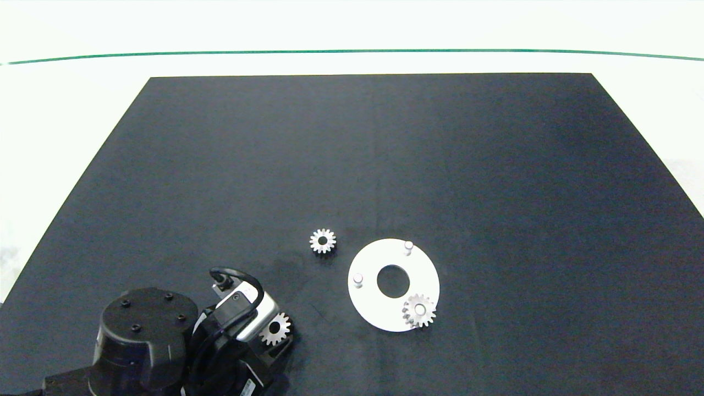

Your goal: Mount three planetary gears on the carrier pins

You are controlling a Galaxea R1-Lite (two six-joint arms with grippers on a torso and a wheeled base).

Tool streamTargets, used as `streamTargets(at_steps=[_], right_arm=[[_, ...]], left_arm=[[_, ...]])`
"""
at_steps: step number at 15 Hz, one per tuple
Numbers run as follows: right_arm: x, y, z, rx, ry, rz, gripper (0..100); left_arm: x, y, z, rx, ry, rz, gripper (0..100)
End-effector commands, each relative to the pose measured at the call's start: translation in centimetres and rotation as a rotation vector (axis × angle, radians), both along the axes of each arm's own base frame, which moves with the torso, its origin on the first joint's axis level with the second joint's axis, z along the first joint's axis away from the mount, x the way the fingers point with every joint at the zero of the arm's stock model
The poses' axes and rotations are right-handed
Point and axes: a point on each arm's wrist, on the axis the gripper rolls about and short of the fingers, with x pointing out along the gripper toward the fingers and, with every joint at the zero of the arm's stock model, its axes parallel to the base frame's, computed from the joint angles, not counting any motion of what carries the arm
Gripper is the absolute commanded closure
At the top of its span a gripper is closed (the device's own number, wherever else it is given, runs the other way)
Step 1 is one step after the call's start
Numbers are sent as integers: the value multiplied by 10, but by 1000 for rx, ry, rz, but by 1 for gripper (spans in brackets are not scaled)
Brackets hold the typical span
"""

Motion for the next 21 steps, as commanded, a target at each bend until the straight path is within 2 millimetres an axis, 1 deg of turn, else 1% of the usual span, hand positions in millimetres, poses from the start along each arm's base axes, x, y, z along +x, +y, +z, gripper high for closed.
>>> streamTargets(at_steps=[1,6,8,9,11,14,16,17,19,21], right_arm=[[-1,0,1,-2,1,-1,0],[-1,0,1,-2,2,2,0],[-1,0,1,-2,1,2,0],[-1,0,1,-2,2,0,0],[-1,0,1,-2,1,0,0],[-1,0,1,-2,5,-1,0],[0,0,2,-2,5,-1,0],[1,0,3,-2,11,0,0],[1,0,2,-3,10,-1,0],[1,0,3,-3,10,-1,0]], left_arm=[[-1,0,-1,3,0,-1,73],[-1,0,2,-5,-6,7,84],[-2,1,5,-19,-18,7,87],[-2,0,9,-50,-22,14,90],[-7,-2,21,-101,-45,1,90],[-10,-6,34,-116,-60,-23,90],[-12,-13,39,-122,-64,-52,90],[-11,-20,46,-119,-76,-65,90],[-4,-27,64,-48,-93,-62,90],[1,-37,83,-20,-93,-78,90]])
